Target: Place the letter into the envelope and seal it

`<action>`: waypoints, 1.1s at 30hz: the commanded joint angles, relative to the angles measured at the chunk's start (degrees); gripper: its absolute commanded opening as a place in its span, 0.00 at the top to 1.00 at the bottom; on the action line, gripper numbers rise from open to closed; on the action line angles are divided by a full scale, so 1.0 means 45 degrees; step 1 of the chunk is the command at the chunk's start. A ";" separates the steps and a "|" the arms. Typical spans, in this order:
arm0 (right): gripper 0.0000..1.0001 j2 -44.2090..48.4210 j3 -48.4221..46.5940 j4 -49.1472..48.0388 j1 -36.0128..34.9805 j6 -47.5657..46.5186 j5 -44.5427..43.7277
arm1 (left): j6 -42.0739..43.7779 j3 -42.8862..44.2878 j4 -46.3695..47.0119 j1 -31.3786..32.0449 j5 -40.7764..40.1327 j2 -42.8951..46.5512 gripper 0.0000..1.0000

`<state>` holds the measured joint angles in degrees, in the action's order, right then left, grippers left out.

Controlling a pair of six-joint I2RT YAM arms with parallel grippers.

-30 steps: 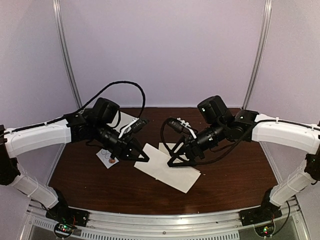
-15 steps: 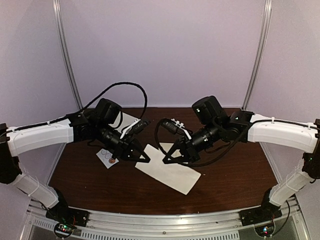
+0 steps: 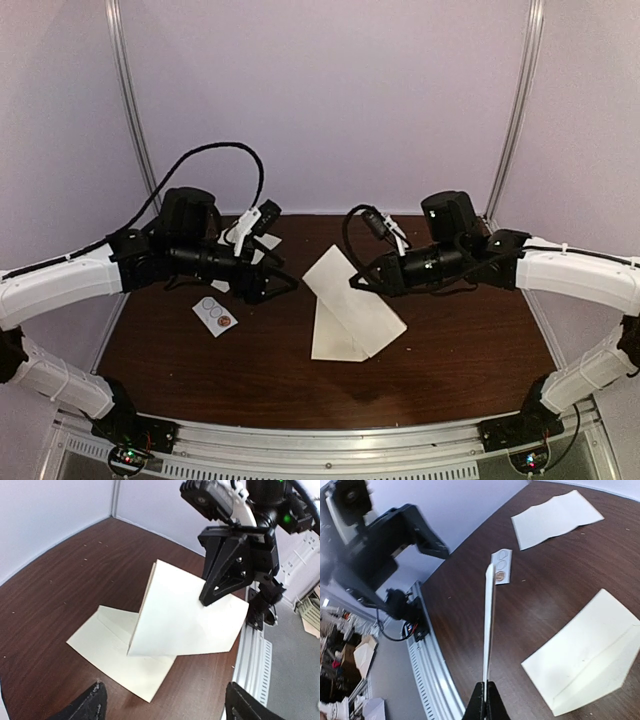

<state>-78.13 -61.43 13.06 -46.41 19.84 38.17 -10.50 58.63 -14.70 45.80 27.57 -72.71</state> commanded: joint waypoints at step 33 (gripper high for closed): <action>1.00 -0.2410 0.2893 -0.3941 0.0990 0.8121 -0.7882 | -0.3854 0.1765 0.3392 -0.0194 -0.1585 -0.8546 0.43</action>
<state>-87.53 -47.44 -4.49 -42.06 55.92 3.40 -27.51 65.45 -0.69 45.32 19.33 -109.86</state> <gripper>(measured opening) 0.004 0.568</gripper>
